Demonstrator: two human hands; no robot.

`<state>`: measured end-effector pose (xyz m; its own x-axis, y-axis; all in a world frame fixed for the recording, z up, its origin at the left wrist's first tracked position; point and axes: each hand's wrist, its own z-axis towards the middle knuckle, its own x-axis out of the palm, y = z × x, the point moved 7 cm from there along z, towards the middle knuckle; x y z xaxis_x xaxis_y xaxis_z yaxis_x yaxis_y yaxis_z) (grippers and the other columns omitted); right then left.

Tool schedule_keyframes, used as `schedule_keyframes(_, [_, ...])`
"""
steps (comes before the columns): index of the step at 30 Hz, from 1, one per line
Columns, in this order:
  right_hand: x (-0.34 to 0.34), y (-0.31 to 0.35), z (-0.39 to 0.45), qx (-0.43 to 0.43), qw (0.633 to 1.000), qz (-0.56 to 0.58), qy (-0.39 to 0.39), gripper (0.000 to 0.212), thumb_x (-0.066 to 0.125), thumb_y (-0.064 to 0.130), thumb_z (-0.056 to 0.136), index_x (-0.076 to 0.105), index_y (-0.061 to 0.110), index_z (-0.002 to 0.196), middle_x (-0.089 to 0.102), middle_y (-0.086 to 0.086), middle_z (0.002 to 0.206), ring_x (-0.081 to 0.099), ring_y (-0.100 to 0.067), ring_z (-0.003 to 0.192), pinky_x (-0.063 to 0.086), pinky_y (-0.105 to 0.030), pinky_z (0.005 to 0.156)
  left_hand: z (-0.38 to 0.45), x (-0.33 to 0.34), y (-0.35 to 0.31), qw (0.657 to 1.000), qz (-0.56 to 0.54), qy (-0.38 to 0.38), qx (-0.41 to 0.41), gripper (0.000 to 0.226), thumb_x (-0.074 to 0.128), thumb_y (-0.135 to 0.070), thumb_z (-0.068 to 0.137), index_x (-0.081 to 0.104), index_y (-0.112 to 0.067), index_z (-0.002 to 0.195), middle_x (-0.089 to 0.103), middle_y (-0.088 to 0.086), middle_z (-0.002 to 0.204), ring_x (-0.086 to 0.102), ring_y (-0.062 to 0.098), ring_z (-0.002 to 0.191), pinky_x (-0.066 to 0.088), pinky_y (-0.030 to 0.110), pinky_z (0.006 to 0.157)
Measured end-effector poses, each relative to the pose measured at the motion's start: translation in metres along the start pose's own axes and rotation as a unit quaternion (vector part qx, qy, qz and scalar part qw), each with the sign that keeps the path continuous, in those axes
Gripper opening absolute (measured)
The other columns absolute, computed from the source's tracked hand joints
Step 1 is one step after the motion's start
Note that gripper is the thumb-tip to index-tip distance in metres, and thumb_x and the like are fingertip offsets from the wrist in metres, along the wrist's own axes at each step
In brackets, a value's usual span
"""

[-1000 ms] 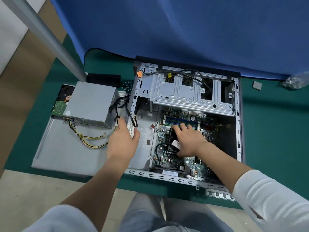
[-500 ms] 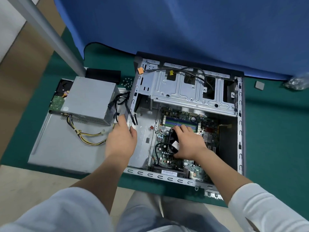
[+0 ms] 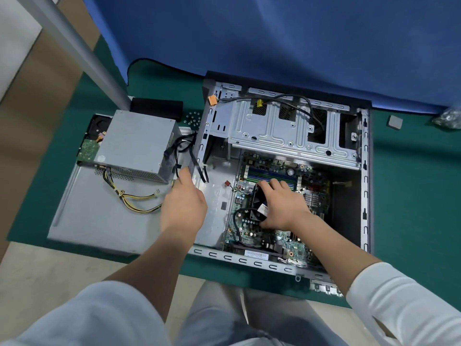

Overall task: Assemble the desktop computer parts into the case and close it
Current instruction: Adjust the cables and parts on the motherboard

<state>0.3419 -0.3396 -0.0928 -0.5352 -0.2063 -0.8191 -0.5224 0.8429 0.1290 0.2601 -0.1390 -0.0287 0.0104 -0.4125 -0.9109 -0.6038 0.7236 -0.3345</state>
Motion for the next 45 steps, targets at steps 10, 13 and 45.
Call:
schedule_keyframes(10, [-0.002,-0.006,-0.001,-0.002,0.999,-0.032,-0.01,0.103,0.079,0.053,0.062,0.02,0.025,0.141,0.036,-0.003,0.138,0.036,-0.025,0.125,0.043,-0.032,0.068,0.0,0.0,0.001,1.0,0.001,0.007,-0.004,0.044,0.04,-0.008,0.092,0.029,-0.007,0.134,0.057,0.016,0.094,0.046,0.026,0.066,0.034,0.033,0.054])
schedule_keyframes(13, [-0.004,-0.008,-0.003,0.001,0.999,-0.031,-0.012,0.103,0.078,0.054,0.062,0.02,0.025,0.141,0.036,-0.003,0.137,0.036,-0.024,0.124,0.046,-0.033,0.069,0.0,0.0,0.0,1.0,0.0,0.008,0.0,0.044,0.041,-0.008,0.091,0.029,-0.007,0.133,0.057,0.016,0.095,0.046,0.026,0.067,0.035,0.033,0.054])
schedule_keyframes(45, [0.001,-0.002,-0.013,-0.001,1.0,-0.029,-0.01,0.099,0.078,0.055,0.061,0.02,0.027,0.138,0.037,-0.002,0.134,0.035,-0.024,0.122,0.052,-0.035,0.072,0.001,0.005,0.002,1.0,0.02,0.0,0.011,0.055,0.048,-0.008,0.088,0.024,-0.009,0.138,0.057,0.016,0.115,0.059,0.031,0.086,0.035,0.032,0.06])
